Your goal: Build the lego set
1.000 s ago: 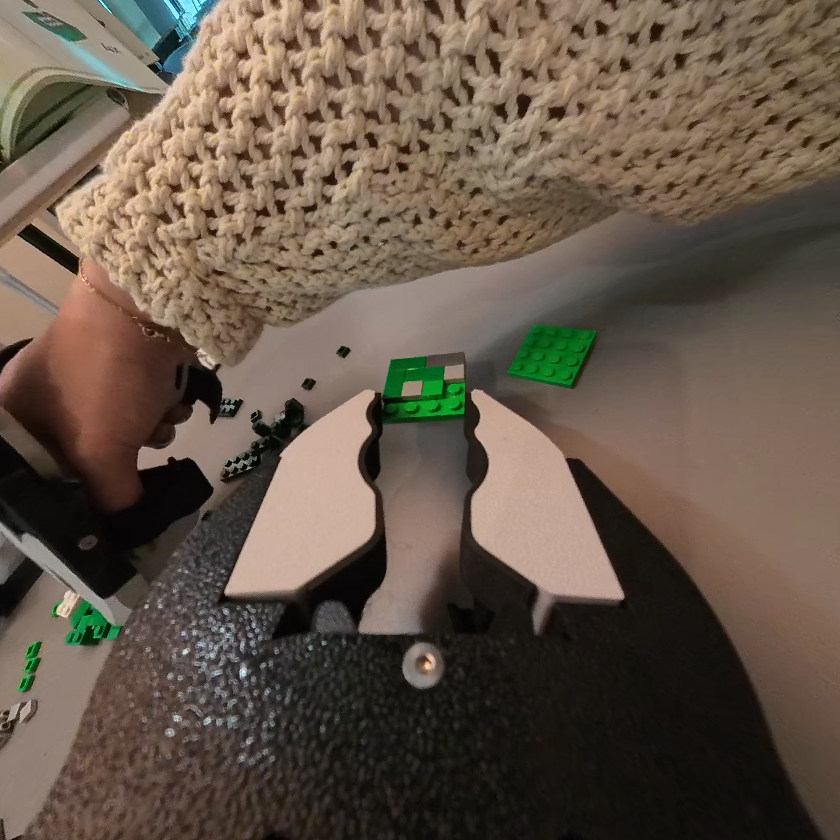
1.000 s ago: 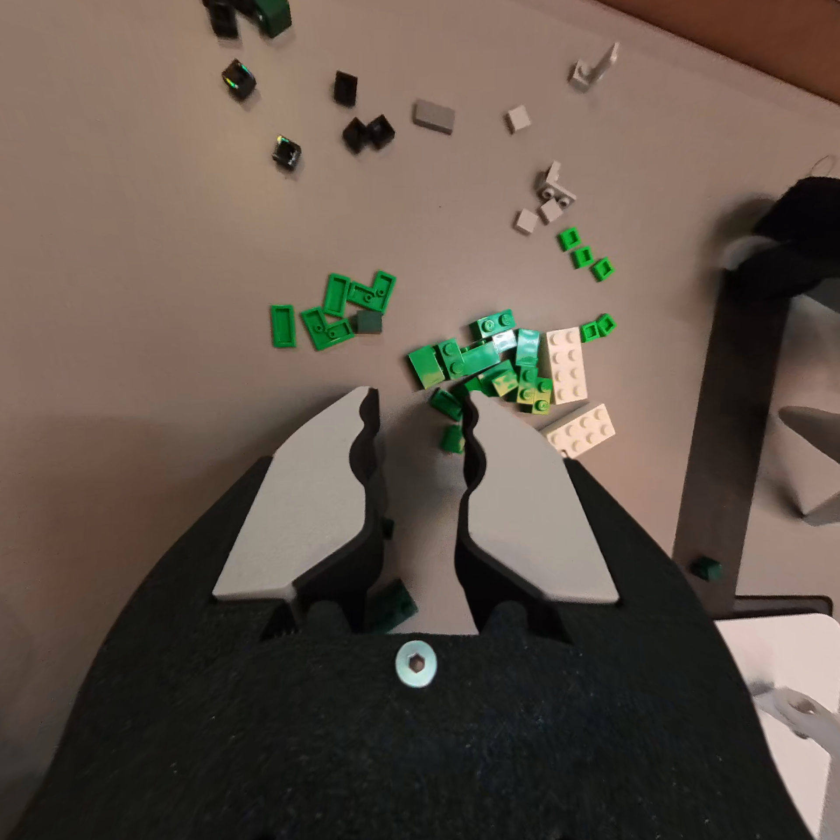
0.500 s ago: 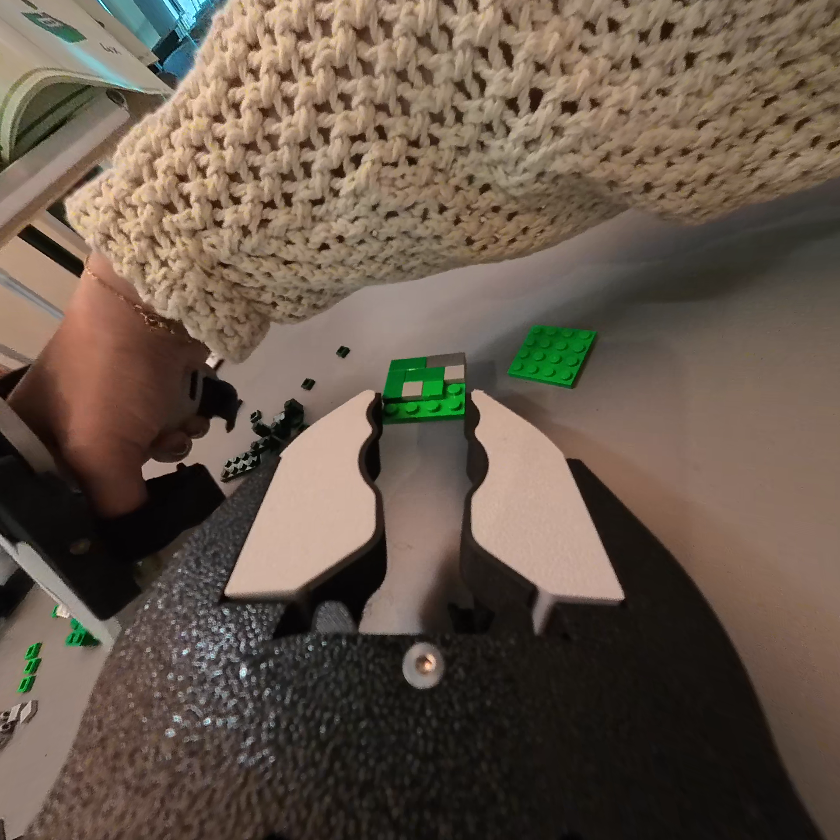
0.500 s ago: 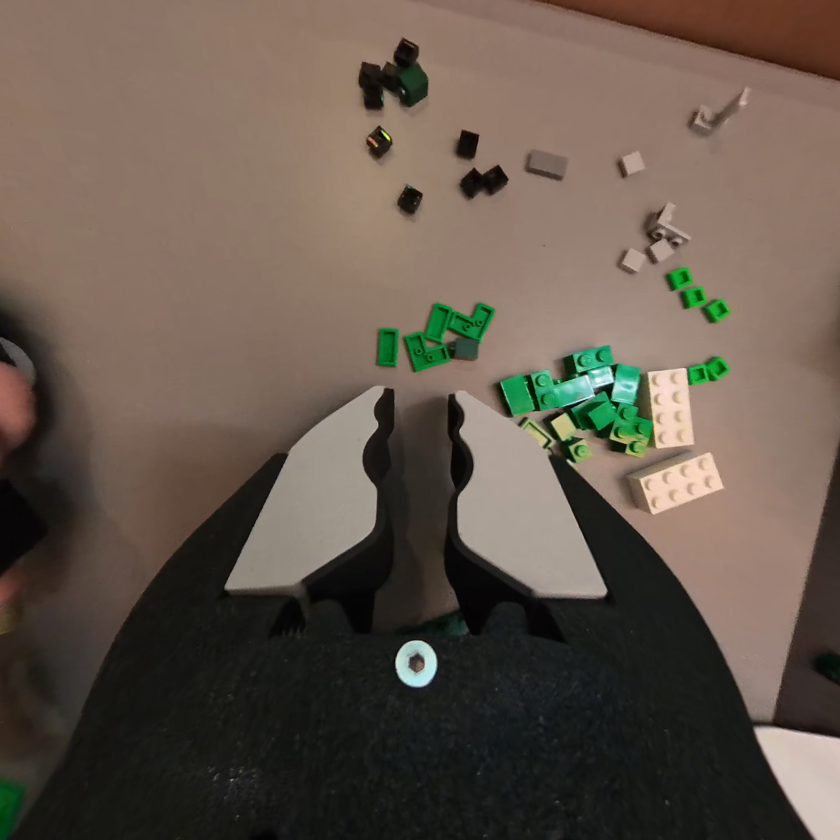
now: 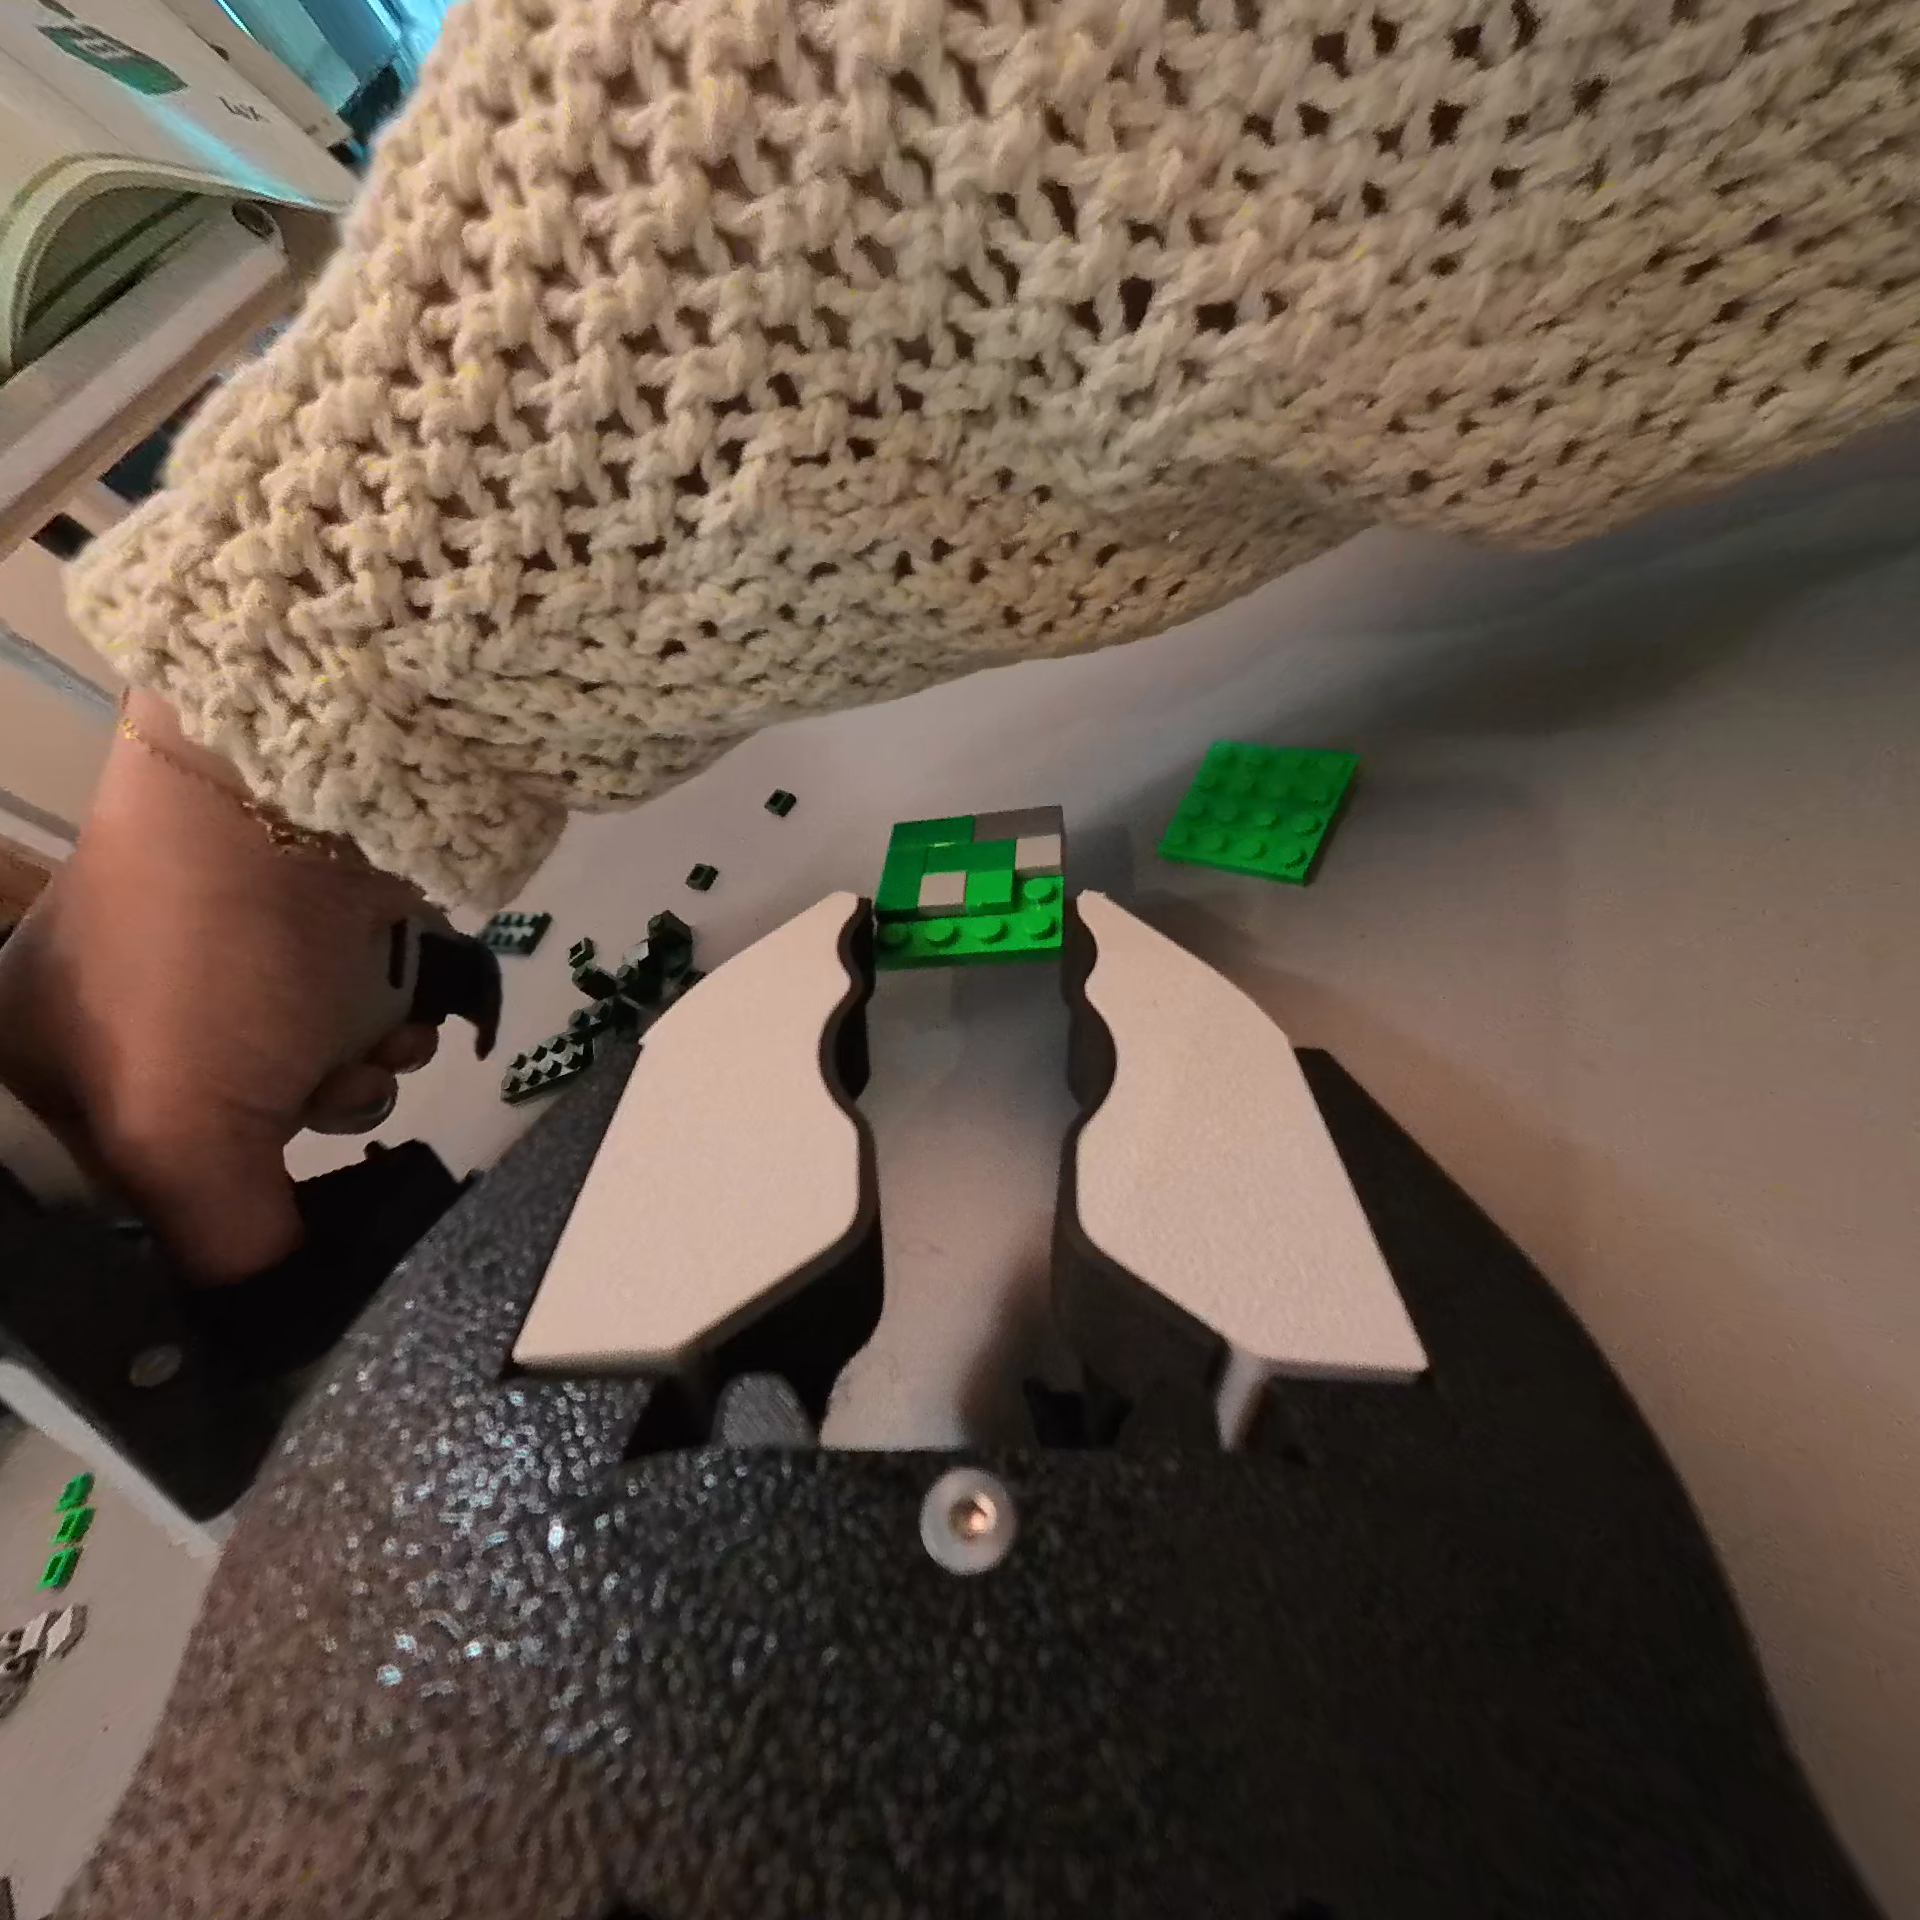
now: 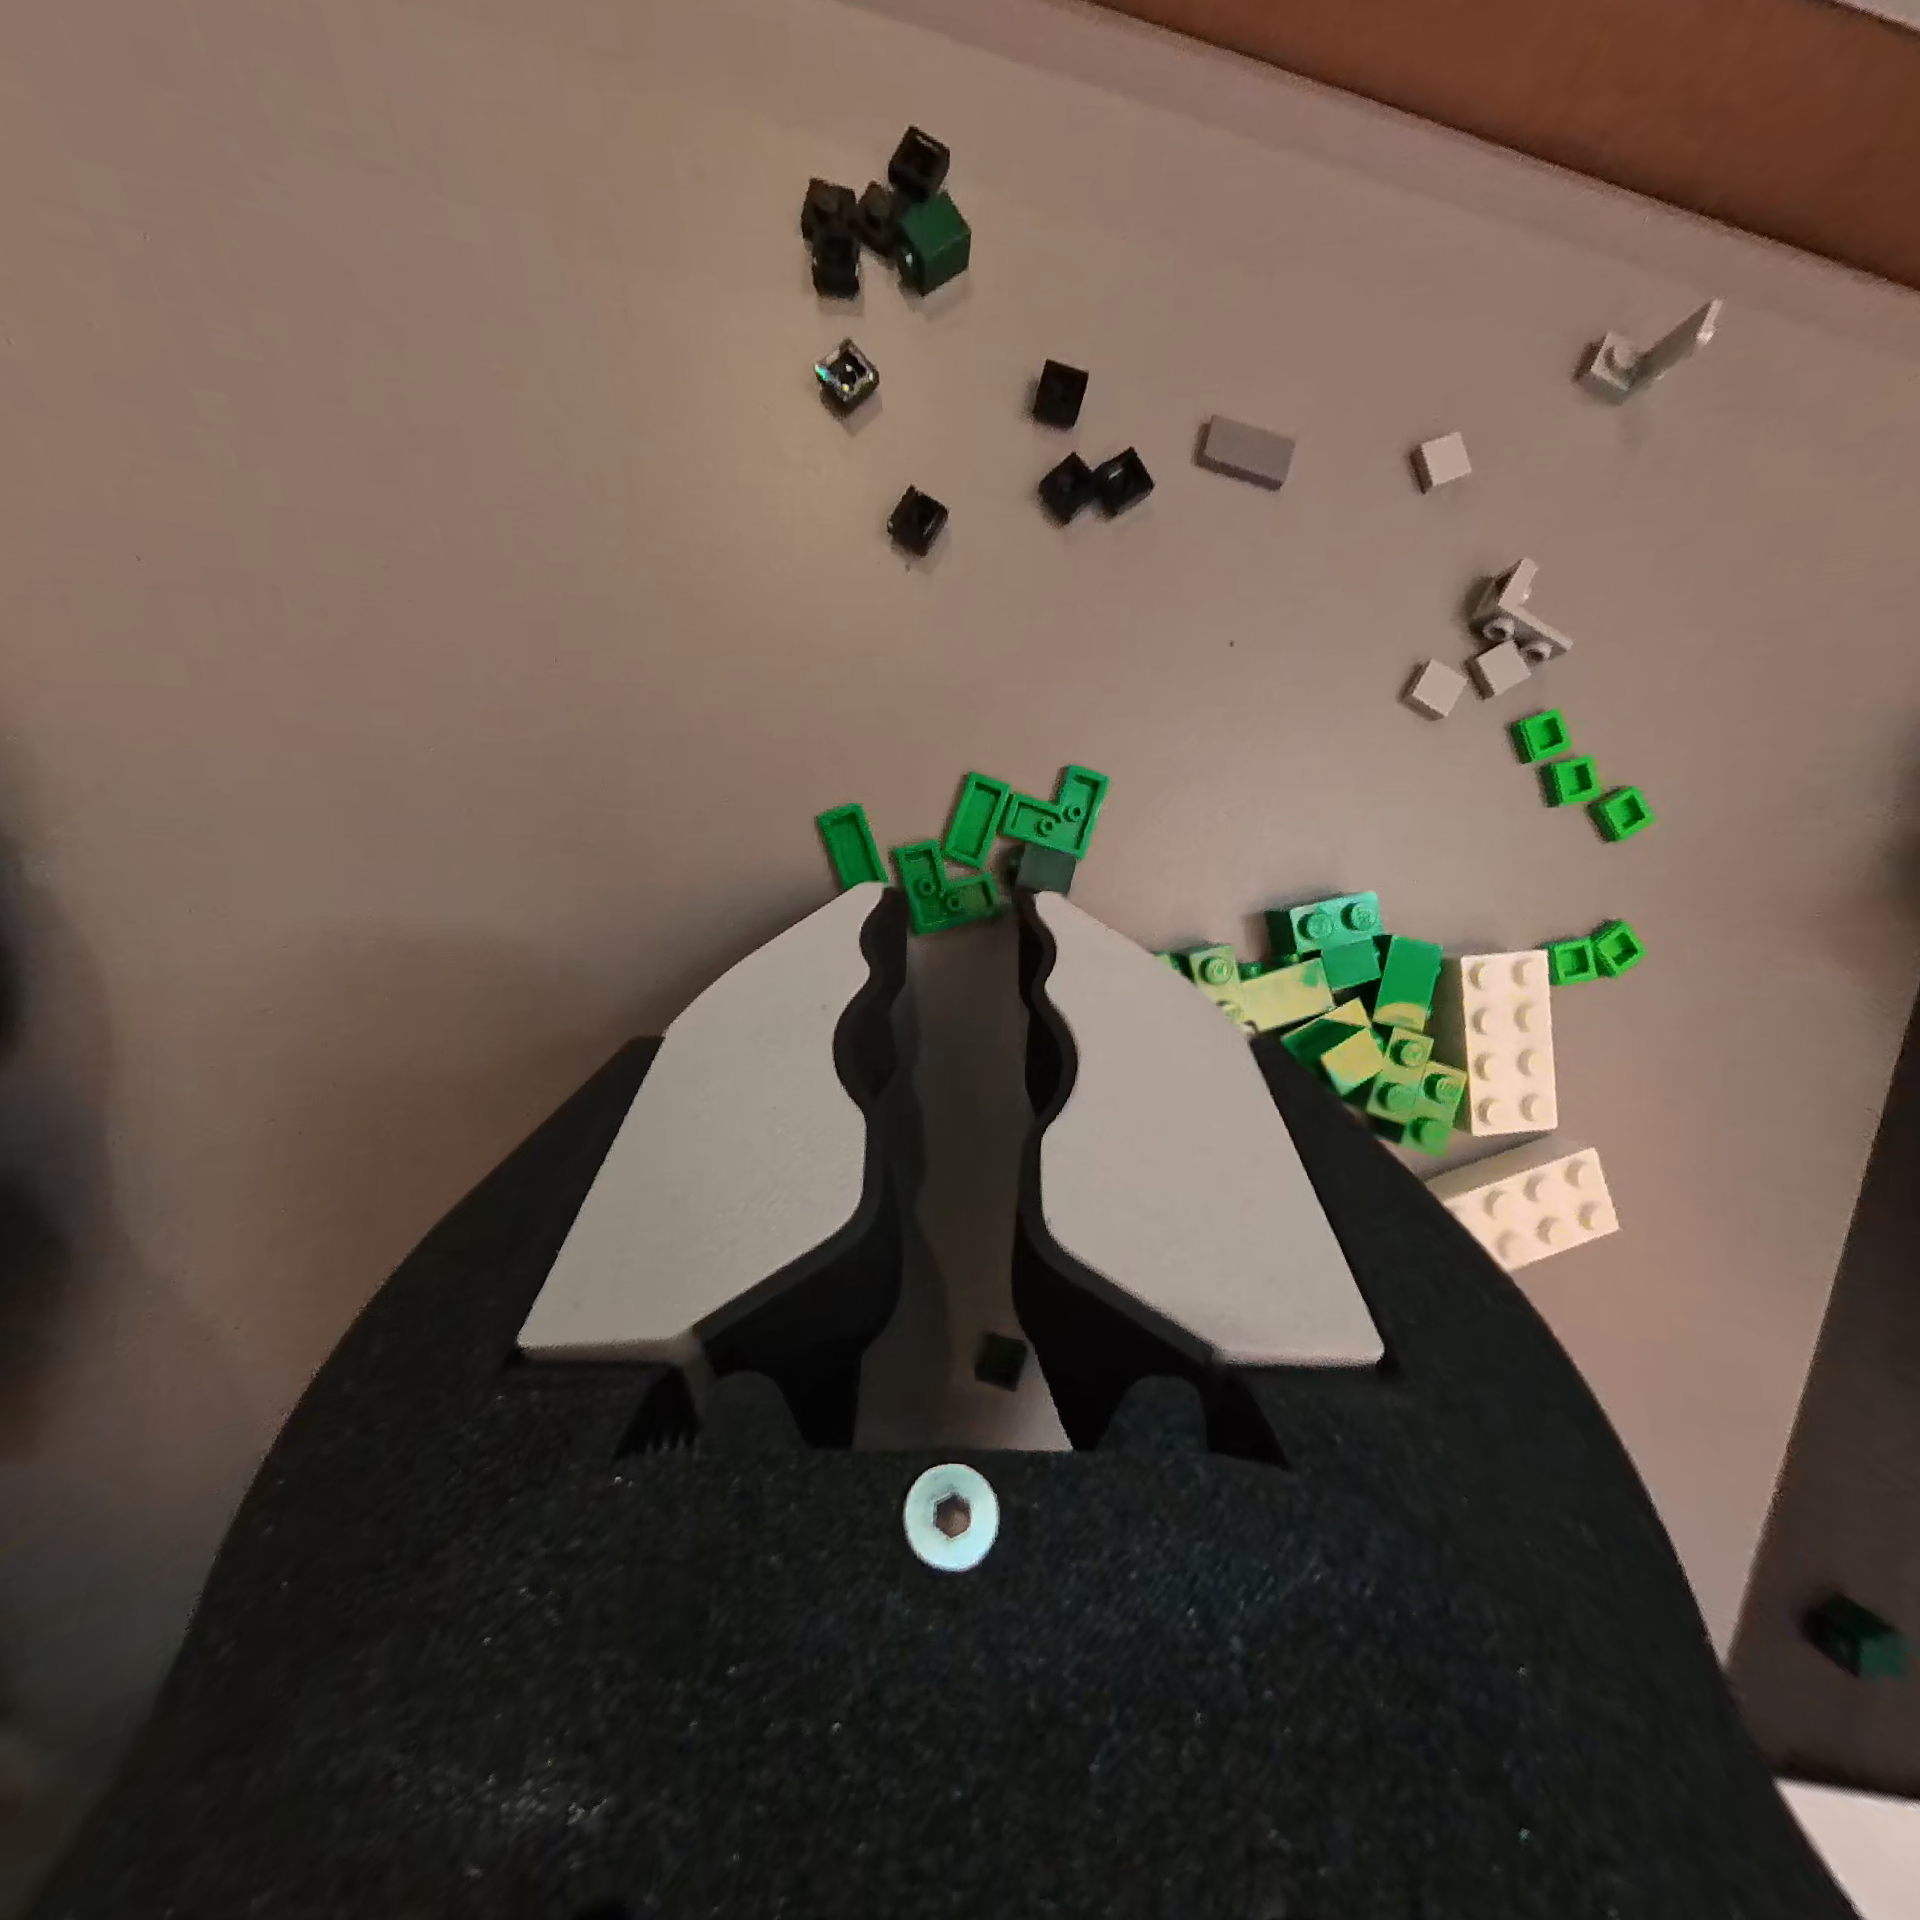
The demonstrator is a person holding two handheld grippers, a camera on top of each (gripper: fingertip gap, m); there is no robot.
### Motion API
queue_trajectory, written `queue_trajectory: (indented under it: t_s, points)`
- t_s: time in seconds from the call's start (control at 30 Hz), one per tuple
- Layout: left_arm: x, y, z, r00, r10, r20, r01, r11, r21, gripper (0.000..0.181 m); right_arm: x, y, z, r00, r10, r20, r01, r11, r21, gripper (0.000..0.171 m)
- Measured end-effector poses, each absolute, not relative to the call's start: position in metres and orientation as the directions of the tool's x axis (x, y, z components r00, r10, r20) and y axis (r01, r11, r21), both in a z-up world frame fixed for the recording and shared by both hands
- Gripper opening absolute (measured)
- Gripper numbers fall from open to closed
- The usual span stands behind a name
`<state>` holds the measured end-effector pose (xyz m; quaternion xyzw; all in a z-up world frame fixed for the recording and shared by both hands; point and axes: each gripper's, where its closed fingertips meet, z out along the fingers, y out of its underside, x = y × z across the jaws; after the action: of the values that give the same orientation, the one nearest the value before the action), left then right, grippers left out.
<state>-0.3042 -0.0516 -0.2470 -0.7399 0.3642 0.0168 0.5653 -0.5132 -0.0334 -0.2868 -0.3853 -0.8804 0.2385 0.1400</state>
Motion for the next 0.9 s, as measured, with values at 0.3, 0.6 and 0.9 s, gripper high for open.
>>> queue_trajectory:
  t_s: [0.3, 0.6, 0.9]
  points:
    - [-0.304, -0.051, -0.247, 0.734, -0.521, -0.436, -0.557, -0.095, -0.825, 0.035, -0.515, -0.038, -0.288, -0.708, 0.705, 0.041, 0.605, 0.636, -0.479, 0.016]
    - [-0.304, -0.051, -0.247, 0.735, -0.52, -0.436, -0.555, -0.092, -0.826, 0.035, -0.511, -0.037, -0.287, -0.72, 0.689, 0.082, 0.58, 0.662, -0.474, 0.016]
    - [-0.304, -0.051, -0.245, 0.741, -0.519, -0.427, -0.545, -0.092, -0.833, 0.035, -0.446, -0.017, -0.241, -0.613, 0.763, 0.203, 0.542, 0.594, -0.594, 0.015]
